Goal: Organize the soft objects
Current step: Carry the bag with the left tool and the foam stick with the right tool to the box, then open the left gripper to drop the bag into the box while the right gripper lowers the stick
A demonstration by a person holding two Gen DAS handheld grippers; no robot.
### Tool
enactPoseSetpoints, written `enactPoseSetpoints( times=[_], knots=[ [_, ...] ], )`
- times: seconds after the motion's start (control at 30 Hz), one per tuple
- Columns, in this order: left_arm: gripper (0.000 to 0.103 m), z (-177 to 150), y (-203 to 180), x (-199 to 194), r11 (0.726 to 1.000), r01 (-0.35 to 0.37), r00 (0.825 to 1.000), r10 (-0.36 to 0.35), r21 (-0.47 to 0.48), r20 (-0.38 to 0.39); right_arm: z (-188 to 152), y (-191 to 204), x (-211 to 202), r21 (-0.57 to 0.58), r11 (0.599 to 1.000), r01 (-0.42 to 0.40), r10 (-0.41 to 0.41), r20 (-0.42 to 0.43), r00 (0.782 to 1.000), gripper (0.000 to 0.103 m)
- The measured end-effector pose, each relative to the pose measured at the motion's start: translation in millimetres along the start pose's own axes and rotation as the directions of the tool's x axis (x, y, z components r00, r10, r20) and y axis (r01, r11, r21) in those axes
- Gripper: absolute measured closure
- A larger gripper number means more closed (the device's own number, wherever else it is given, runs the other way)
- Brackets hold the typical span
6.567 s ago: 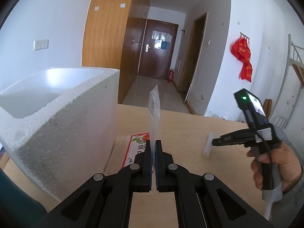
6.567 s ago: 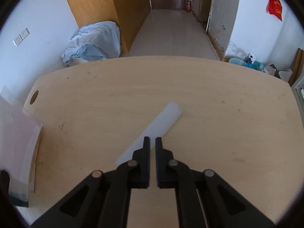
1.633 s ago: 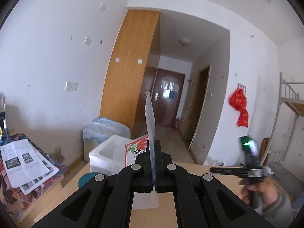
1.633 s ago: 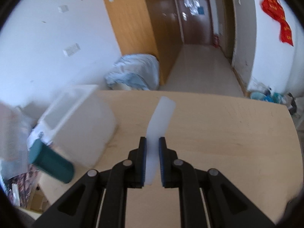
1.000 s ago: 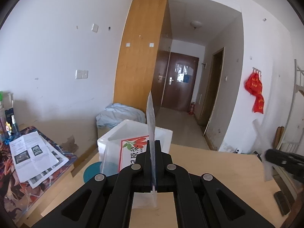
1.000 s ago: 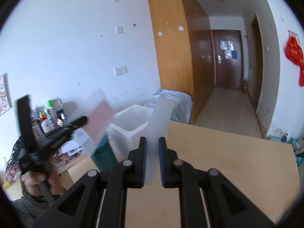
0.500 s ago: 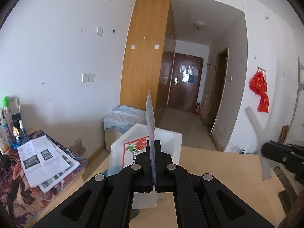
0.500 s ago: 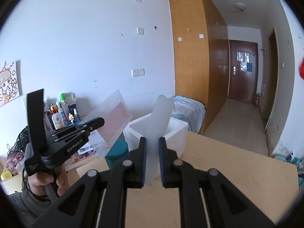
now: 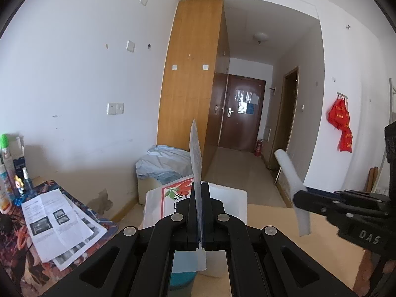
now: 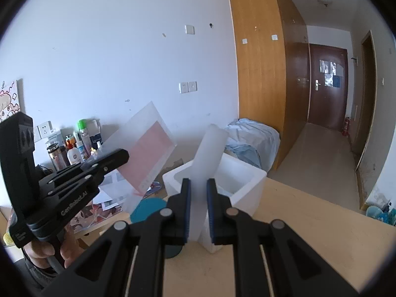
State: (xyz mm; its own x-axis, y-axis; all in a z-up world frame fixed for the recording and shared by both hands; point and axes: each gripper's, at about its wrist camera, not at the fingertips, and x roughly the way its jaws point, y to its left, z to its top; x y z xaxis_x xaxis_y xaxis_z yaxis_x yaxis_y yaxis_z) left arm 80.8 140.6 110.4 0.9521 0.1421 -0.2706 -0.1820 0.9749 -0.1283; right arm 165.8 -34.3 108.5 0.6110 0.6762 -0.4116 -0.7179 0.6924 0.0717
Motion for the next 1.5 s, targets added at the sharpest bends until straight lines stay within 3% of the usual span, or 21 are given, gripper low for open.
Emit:
enactPoseSetpoints(
  times=[0.37, 0.73, 0.9, 1.2, 1.43, 1.5],
  knots=[
    [0.103, 13, -2, 61, 1.0, 0.029, 1.0, -0.029, 0.007, -0.001, 10, -16, 40, 0.02, 1.0, 0.009, -0.008, -0.039, 0.999, 0.088],
    [0.103, 8, -10, 122, 0.995, 0.096, 0.991, -0.095, 0.011, -0.091, 11, -31, 48, 0.062, 0.998, 0.007, -0.003, -0.059, 0.998, 0.088],
    [0.103, 6, -16, 144, 0.996, 0.083, 0.987, -0.079, 0.023, -0.139, 12, -38, 42, 0.084, 0.996, -0.005, 0.009, -0.049, 0.999, 0.088],
    [0.103, -4, -23, 181, 0.992, 0.125, 0.964, -0.122, -0.002, -0.237, 13, -47, 43, 0.112, 0.994, -0.014, 0.021, -0.058, 0.998, 0.088],
    [0.103, -7, -21, 200, 0.982, 0.173, 0.931, -0.187, -0.073, -0.313, 17, -49, 41, 0.116, 0.993, -0.023, 0.028, -0.043, 0.999, 0.088],
    [0.103, -7, -21, 201, 0.989, 0.137, 0.935, -0.149, -0.059, -0.322, 16, -50, 41, 0.118, 0.993, -0.025, 0.03, -0.043, 0.999, 0.088]
  ],
)
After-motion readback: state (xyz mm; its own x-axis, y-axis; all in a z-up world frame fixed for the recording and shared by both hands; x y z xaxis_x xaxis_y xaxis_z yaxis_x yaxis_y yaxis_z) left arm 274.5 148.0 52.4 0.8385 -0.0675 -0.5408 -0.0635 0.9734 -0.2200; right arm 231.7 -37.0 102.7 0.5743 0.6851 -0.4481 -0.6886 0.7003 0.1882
